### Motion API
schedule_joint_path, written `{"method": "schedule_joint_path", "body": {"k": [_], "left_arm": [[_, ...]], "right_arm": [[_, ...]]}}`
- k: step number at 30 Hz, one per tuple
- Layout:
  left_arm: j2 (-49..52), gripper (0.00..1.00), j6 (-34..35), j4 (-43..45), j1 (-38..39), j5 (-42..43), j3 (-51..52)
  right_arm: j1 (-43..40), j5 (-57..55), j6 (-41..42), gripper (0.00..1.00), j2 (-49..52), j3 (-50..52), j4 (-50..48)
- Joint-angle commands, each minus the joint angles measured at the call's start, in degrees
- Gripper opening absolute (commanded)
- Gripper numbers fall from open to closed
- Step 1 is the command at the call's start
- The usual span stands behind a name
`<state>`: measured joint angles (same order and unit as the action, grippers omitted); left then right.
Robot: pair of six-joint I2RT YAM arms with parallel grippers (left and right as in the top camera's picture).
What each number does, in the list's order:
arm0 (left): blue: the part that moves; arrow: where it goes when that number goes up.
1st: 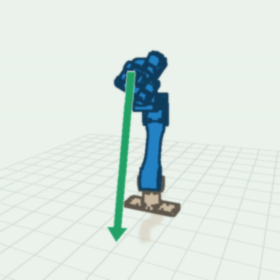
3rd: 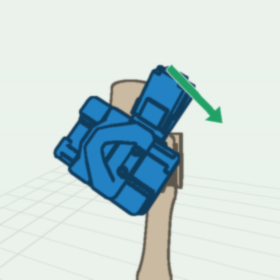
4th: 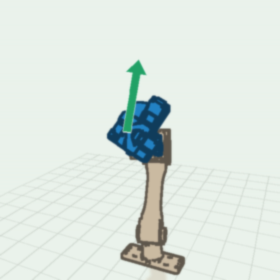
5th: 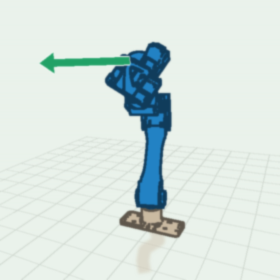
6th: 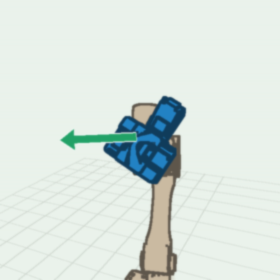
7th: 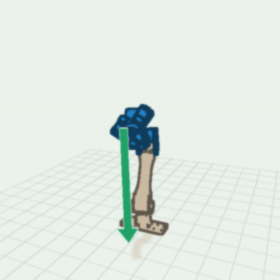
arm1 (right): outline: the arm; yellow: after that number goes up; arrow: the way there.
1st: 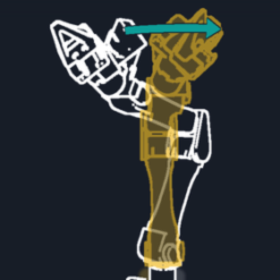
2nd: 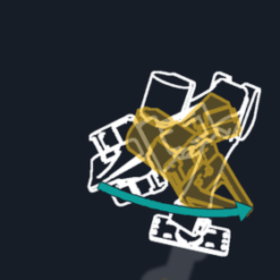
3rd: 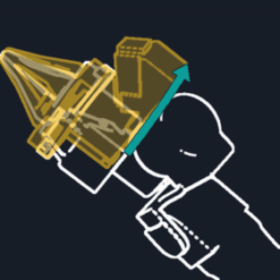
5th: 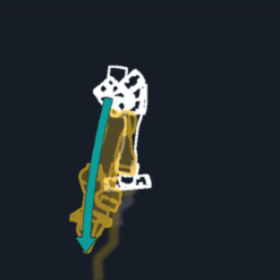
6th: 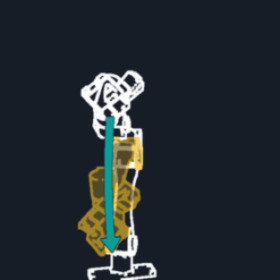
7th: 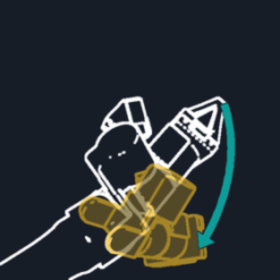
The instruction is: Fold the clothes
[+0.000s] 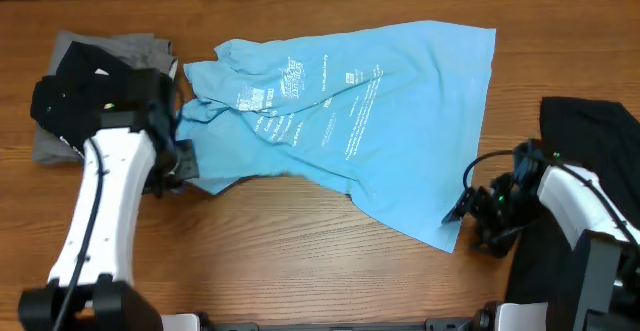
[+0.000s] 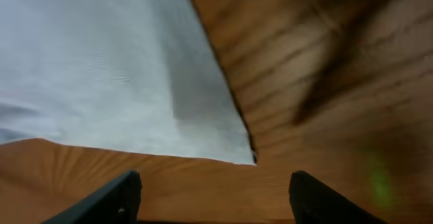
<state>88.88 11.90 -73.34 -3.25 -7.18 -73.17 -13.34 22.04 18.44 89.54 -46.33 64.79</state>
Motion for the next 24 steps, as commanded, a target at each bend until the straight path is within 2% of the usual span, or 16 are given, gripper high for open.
{"method": "schedule_joint_path", "body": {"k": [1,3,6,10,15,19,24], "left_arm": [[-4.1,0.04,0.8,-0.4,-3.0,-2.2,-1.3],[-4.7,0.04,0.8,-0.6,-3.7,-2.2,-1.3],[-4.8,0.04,0.3,-1.3,-3.9,-2.3,-1.3],[-4.8,0.04,0.2,-3.0,-3.9,-3.8,-1.3],[-5.1,0.04,0.6,-4.2,-4.0,-4.7,-1.4],[-5.2,0.04,1.0,-6.6,-4.8,-5.5,-2.5],[-5.6,0.04,1.0,-10.0,-8.2,-5.4,-5.5]], "right_arm": [[0.3,0.2,2.9,0.71,-0.5,4.6,-2.4],[0.3,0.2,4.3,0.67,-0.5,6.8,-4.7],[0.3,4.4,4.3,0.54,-0.5,9.8,-8.7],[0.3,4.3,4.3,0.43,-0.5,11.1,-10.9],[0.2,2.7,4.4,0.05,-0.5,10.5,-11.3],[-1.6,-0.8,4.3,0.04,-1.1,5.3,-5.6],[-6.9,-12.0,4.3,0.04,-4.5,-7.7,6.7]]}}
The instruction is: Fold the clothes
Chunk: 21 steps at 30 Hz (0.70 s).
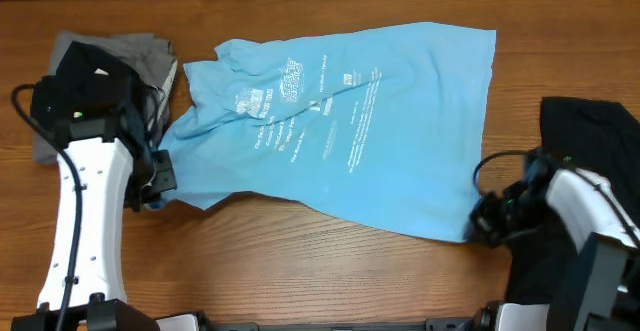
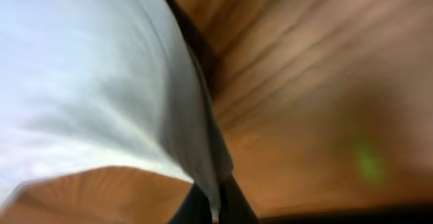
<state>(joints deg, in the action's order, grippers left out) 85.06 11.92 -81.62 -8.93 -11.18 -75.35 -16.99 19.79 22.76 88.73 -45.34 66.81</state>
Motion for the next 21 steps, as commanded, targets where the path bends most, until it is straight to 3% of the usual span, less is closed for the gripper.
{"method": "schedule_joint_path", "body": {"k": [1,5,13,16,18,21], "left_arm": [[-1.8,0.04,1.0,-2.7,-3.1,-1.4,-4.0],[-2.0,0.04,1.0,-6.2,-4.9,-1.4,-6.5],[-2.5,0.04,1.4,-11.1,-4.9,-0.9,-7.2],[-3.5,0.06,1.4,-11.2,-4.9,-0.9,-7.2],[-4.1,0.16,1.4,-11.4,-4.9,-0.9,-7.3],[-4.7,0.39,1.4,-11.6,-4.9,-0.9,-7.8]], "right_arm": [[-4.3,-12.9,0.0,0.04,-4.5,-11.1,7.3],[-7.3,-20.0,0.0,0.04,-7.2,-16.3,11.6],[-11.7,-20.3,-0.2,0.04,-12.5,-17.4,12.6],[-11.6,-19.9,-0.7,0.12,-12.5,-17.4,12.6],[-11.6,-19.9,-0.6,0.13,-12.5,-17.4,12.6],[-11.6,-19.9,-0.6,0.20,-12.5,-17.4,12.3]]}}
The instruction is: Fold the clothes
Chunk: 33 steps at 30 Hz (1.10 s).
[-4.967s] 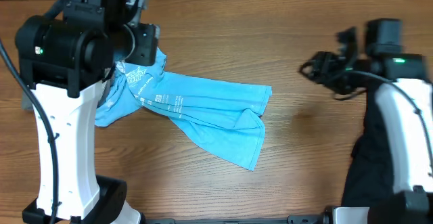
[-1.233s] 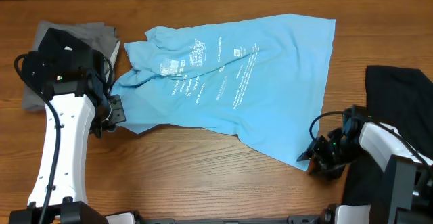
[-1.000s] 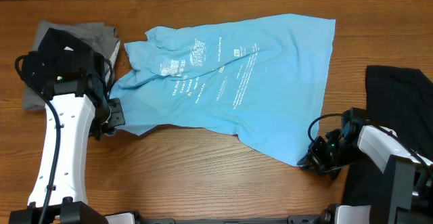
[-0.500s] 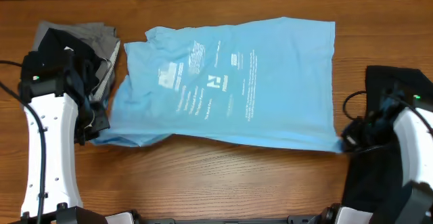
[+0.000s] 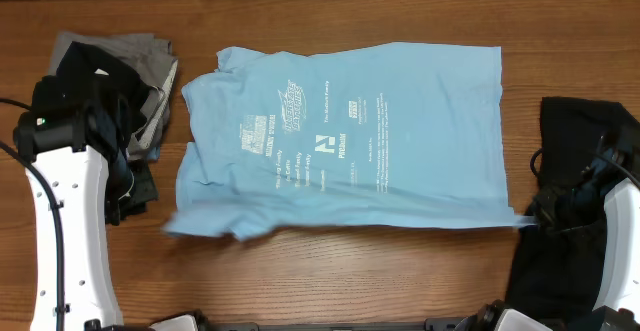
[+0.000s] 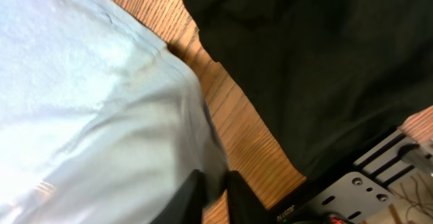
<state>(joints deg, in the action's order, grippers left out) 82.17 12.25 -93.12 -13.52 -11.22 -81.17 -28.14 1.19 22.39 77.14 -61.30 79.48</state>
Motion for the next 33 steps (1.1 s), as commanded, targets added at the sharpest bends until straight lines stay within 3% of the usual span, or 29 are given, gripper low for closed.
{"method": "schedule_joint_path", "body": {"k": [1,2,5,7,10,13,14,18,23,28,33], "left_arm": [[-2.0,0.44,1.1,-0.1,-0.3,-1.0,-2.5],[-2.0,0.62,1.1,0.2,-0.3,-1.2,-3.8],[-2.0,0.70,0.7,3.5,-0.3,-0.1,-5.6],[-1.9,0.72,-3.1,7.8,-0.3,4.8,-5.7],[-1.2,0.72,-11.1,15.0,-0.3,17.2,-5.7],[1.0,0.72,-14.2,20.7,0.8,24.9,-5.7],[3.0,0.72,-14.8,23.0,1.7,25.0,-5.7],[8.9,0.71,-17.0,25.2,4.9,26.7,-5.7],[15.3,0.59,-18.4,19.2,8.5,24.2,-5.7],[17.5,0.69,-15.8,21.4,9.1,22.1,-5.7],[17.5,0.59,-15.4,15.6,9.5,25.2,-4.9]], "right_arm": [[-0.4,-1.3,-0.3,0.24,-1.0,-1.5,-0.8],[-0.4,-0.9,-0.3,0.27,-1.0,-1.5,-1.6],[-0.4,4.0,-1.9,0.34,-1.0,-1.5,-4.0],[-0.4,9.8,-4.6,0.47,-1.0,-1.5,-6.8],[-0.4,15.9,-5.8,0.51,-1.0,-1.5,-10.6],[-0.4,28.7,-12.7,0.53,-1.0,-1.5,-15.1],[-0.3,33.4,-13.9,0.54,-1.0,-1.5,-16.6],[1.8,34.1,-14.0,0.59,-0.9,-1.4,-17.4],[5.9,29.9,-13.9,0.65,-0.9,-1.4,-14.2],[7.9,26.4,-12.1,0.66,-0.9,-1.4,-13.8],[8.2,25.0,-10.7,0.66,-0.5,-1.2,-10.9]]}}
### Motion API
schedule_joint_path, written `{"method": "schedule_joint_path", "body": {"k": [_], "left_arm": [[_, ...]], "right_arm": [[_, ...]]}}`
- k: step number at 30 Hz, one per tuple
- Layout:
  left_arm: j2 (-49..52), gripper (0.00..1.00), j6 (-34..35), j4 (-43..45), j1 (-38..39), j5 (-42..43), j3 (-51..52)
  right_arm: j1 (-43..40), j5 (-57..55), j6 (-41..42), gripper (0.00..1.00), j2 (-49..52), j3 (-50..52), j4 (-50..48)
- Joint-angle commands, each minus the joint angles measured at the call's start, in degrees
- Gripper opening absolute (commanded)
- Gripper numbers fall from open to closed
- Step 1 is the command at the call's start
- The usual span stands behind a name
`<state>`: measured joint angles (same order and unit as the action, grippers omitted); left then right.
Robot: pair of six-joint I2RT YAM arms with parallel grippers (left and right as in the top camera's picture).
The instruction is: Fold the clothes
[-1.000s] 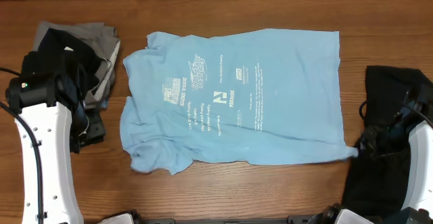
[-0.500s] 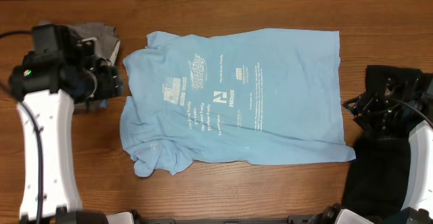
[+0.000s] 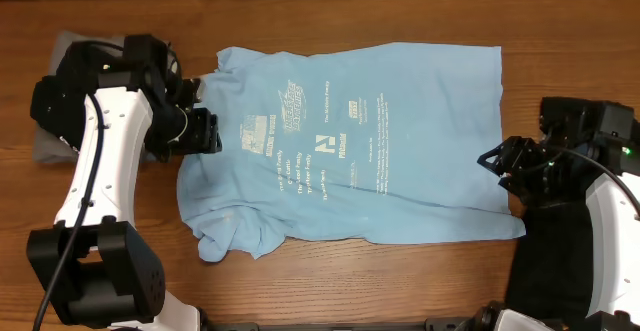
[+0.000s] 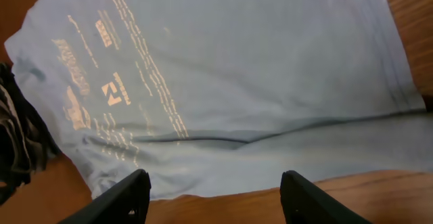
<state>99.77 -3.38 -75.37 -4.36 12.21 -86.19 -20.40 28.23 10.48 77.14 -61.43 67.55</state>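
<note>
A light blue T-shirt (image 3: 350,141) with white print lies spread on the wooden table, print up; its lower left corner (image 3: 230,236) is bunched. My right gripper (image 3: 497,161) hovers at the shirt's right hem. In the right wrist view the right gripper (image 4: 216,197) is open, fingers wide apart, with nothing between them and the shirt (image 4: 223,75) ahead. My left gripper (image 3: 205,131) sits at the shirt's left edge by the sleeve; the overhead view does not show how its jaws stand.
A folded grey garment (image 3: 60,61) lies at the far left under the left arm. A black garment (image 3: 545,271) covers the table's right side beneath the right arm. Bare wood (image 3: 350,281) runs along the front edge.
My right gripper was shut on the shirt's lower right corner; now it is open and higher along the right hem. The left arm has moved from the lower left up to the sleeve.
The shirt first lay skewed and rumpled, with my right gripper open at its lower right corner. Then that gripper was shut on the corner. Then the shirt was stretched flat between both arms. Now it lies spread out and the right gripper is open.
</note>
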Motion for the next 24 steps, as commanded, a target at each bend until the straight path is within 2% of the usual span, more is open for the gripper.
{"method": "schedule_joint_path", "body": {"k": [1,6,10,12,16,19,21,24], "left_arm": [[-0.1,0.58,0.7,-3.5,0.6,1.5,0.8],[-0.1,0.59,6.0,-3.8,0.7,-2.5,9.2],[-0.1,0.58,8.9,1.9,0.0,-2.6,19.6],[-0.1,0.49,10.5,5.9,-0.7,-2.5,23.6],[-0.1,0.22,12.5,17.8,-1.9,-2.5,31.7],[-0.1,0.06,13.4,22.4,-2.1,-3.5,35.9],[-0.1,0.04,15.8,23.2,-2.1,-8.3,37.9],[-0.1,0.04,18.7,21.9,-3.6,-10.2,37.2]], "right_arm": [[0.5,-3.8,3.0,0.65,-0.5,-0.7,1.9],[0.5,-6.6,6.8,0.65,-0.5,2.7,1.9],[0.5,-6.5,6.7,0.63,-0.5,5.9,1.0],[0.5,-6.3,6.7,0.61,-0.5,6.8,-0.2],[0.5,-6.1,6.8,0.60,-0.5,6.8,-2.0],[0.5,-6.1,6.8,0.60,-0.5,6.8,-2.9],[0.5,-6.2,6.8,0.60,-0.5,6.8,-3.2],[0.5,-6.4,6.8,0.60,-0.5,6.8,-3.6]]}}
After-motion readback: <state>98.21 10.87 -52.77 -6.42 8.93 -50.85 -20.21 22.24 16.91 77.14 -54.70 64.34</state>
